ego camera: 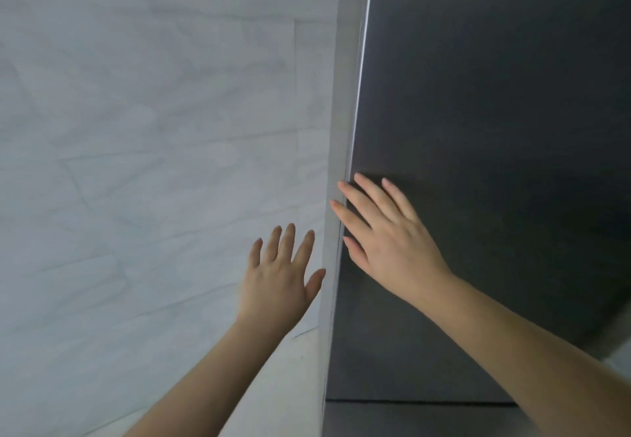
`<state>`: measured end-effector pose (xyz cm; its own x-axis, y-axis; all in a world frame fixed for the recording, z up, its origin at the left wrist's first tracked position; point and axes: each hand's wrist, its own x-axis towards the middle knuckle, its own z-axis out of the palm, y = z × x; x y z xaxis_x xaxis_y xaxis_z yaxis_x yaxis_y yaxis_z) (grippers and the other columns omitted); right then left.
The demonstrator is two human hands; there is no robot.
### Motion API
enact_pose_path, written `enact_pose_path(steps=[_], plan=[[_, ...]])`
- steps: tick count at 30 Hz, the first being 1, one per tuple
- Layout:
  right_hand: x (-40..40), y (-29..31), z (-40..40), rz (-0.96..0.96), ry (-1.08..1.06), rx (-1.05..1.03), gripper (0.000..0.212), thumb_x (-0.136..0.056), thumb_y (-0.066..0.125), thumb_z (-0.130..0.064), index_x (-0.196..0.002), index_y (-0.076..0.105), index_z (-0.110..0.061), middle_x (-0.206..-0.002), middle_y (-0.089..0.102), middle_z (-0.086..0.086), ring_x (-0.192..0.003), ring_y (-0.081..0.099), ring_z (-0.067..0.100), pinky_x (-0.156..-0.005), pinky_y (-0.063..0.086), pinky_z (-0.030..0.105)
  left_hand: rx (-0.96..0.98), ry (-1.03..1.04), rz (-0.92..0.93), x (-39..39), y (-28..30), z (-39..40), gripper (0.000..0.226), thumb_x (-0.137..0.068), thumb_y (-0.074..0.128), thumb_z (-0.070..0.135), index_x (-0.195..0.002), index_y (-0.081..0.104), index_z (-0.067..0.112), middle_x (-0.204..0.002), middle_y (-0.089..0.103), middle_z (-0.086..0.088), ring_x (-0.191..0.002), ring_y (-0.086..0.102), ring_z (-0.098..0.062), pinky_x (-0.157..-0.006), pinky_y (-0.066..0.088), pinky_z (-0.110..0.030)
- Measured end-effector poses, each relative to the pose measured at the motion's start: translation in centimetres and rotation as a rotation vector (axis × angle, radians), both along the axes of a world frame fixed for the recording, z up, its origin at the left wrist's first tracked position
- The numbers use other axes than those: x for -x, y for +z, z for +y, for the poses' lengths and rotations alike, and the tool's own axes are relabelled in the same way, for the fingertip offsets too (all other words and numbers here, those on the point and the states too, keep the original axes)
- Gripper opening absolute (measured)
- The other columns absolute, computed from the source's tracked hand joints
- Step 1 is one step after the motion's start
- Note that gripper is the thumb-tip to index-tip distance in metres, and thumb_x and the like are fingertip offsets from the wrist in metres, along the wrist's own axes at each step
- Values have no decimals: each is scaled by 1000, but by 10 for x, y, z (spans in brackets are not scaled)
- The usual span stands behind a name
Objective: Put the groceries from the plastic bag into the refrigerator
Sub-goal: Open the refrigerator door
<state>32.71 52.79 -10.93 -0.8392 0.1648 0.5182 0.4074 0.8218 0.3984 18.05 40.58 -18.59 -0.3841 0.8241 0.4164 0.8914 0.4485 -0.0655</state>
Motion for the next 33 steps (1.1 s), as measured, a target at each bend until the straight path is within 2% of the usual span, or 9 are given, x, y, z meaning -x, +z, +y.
enact_pose_path(steps=[3,7,11,14,17,20,22,27,33], plan=[[2,3,4,-23,20,-60,51,-97,46,-30,-144,40,-13,-156,31,11,-146,19,29,-120,9,47,-4,35,-43,-10,-9,7,70,-94,20,61,-145,43,18,-146,49,-15,-134,45,-36,-107,38,-54],[11,27,9,-44,4,-162,63,-94,52,-36,-149,30,-14,-159,21,11,-148,12,31,-120,5,51,34,59,-108,-21,-12,22,82,-90,4,70,-154,14,20,-159,28,-10,-146,24,-31,-116,21,-51],[18,63,12,-178,-59,-289,76,-85,63,-46,-146,36,-11,-159,22,14,-148,7,34,-118,-1,54,-69,11,-160,-26,-21,28,81,-93,21,69,-156,7,19,-158,31,-4,-146,27,-25,-114,24,-50],[24,80,10,-337,-103,-380,66,-80,65,-54,-129,55,-12,-147,40,15,-145,13,35,-117,-3,57,-91,-22,-229,-33,-28,33,82,-94,30,65,-156,3,18,-158,30,-3,-147,24,-23,-115,24,-48],[28,90,10,-376,-68,-446,61,-75,65,-60,-113,64,-12,-120,58,10,-130,37,32,-116,-4,55,-75,-40,-372,-38,-29,46,82,-94,37,61,-155,8,14,-150,42,-5,-141,35,-24,-110,28,-45],[31,92,13,-365,-15,-463,62,-68,71,-60,-103,68,-9,-105,61,11,-118,45,32,-117,-1,53,-63,-17,-424,-40,-26,55,68,-95,43,55,-144,26,11,-126,60,-9,-113,59,-31,-91,40,-43],[31,91,13,-354,-14,-448,61,-63,76,-57,-97,69,-6,-99,61,12,-113,46,32,-118,4,54,-104,-40,-503,-39,-26,58,53,-96,46,50,-130,35,10,-119,63,-11,-100,64,-37,-78,44,-41],[34,87,4,-357,-91,-401,59,-60,80,-51,-93,68,-4,-97,61,12,-110,49,32,-118,5,55,-147,-73,-661,-33,-29,60,44,-97,48,46,-122,41,10,-115,64,-15,-98,62,-40,-75,47,-44],[33,87,-9,-387,-198,-379,56,-66,76,-52,-101,70,-8,-107,62,10,-116,46,31,-118,-2,52,-172,-106,-678,-26,-32,59,45,-95,51,48,-121,43,12,-112,66,-12,-99,62,-37,-70,43,-38]])
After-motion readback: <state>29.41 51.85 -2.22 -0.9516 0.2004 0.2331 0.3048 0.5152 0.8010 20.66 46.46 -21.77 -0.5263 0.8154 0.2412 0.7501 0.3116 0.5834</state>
